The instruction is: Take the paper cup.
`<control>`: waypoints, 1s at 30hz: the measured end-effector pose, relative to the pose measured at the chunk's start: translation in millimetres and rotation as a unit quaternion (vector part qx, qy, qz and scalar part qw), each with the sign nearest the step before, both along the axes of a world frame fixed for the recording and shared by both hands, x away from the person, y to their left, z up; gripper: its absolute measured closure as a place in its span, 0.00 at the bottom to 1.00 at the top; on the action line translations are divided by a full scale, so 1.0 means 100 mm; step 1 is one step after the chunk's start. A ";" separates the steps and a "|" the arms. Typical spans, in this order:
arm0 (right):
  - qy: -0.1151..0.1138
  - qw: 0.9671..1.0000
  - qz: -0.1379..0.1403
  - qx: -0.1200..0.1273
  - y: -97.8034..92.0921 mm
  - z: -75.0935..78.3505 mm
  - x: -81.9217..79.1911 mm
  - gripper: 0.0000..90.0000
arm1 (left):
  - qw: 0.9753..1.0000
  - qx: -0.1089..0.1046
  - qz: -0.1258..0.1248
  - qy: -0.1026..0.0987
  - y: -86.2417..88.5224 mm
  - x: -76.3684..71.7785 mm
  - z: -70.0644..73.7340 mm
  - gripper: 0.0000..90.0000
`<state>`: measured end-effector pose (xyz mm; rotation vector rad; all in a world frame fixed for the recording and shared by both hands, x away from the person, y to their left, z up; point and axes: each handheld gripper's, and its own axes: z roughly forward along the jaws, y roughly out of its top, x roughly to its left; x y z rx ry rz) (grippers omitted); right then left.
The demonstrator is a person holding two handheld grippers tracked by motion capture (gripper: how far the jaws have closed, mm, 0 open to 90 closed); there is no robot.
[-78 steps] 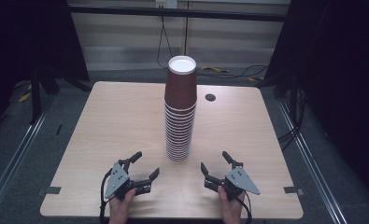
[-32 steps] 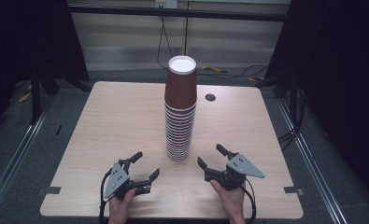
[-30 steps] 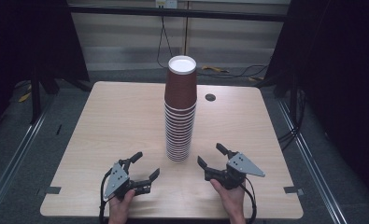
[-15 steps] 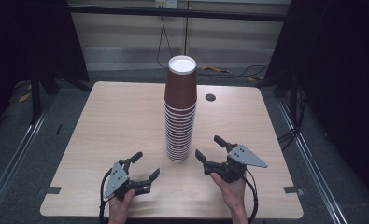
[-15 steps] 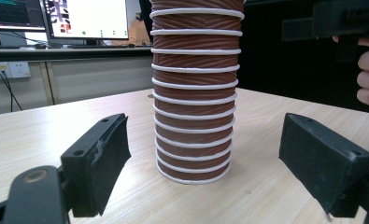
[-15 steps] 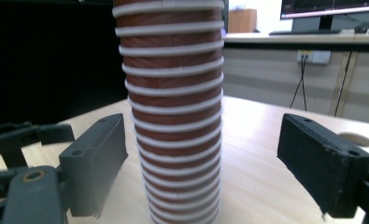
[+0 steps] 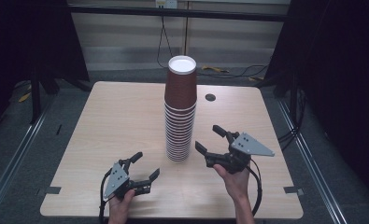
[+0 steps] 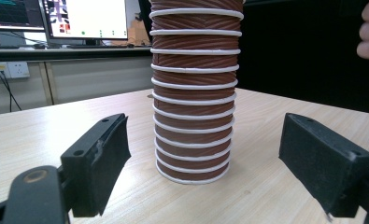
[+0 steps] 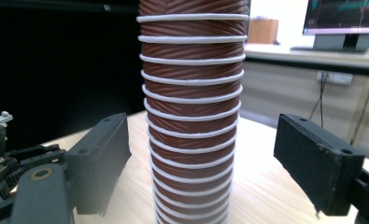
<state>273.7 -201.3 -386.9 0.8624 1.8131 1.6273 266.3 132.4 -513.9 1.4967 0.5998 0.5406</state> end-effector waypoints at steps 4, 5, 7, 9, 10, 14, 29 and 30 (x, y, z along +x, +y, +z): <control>0.004 1.000 0.011 -0.007 -0.01 0.11 0.04 0.22 | 1.000 0.000 -0.001 0.000 0.00 0.00 0.00 0.18; 0.004 1.000 0.012 -0.008 -0.01 0.13 0.05 0.21 | 1.000 0.000 -0.001 0.000 0.00 0.00 0.00 0.18; 0.012 1.000 0.020 -0.005 -0.01 0.19 0.09 0.21 | 1.000 0.000 -0.001 0.001 0.00 0.00 0.00 0.18; 0.016 1.000 0.027 -0.002 0.00 0.24 0.11 0.22 | 1.000 0.000 -0.001 0.001 0.00 0.00 0.00 0.18; 0.019 0.999 0.034 0.000 0.00 0.26 0.13 0.22 | 1.000 0.000 -0.001 0.000 0.00 0.00 0.00 0.18; 0.019 0.998 0.054 -0.005 0.01 0.37 0.16 0.31 | 1.000 0.000 -0.001 0.000 0.00 0.00 0.00 0.18; 0.027 0.997 0.075 -0.005 0.06 0.81 0.35 0.28 | 1.000 0.002 -0.003 -0.002 0.00 0.00 0.00 0.18; 0.027 0.997 0.075 -0.006 0.06 0.83 0.36 0.27 | 1.000 0.002 -0.003 -0.002 0.00 0.00 0.00 0.18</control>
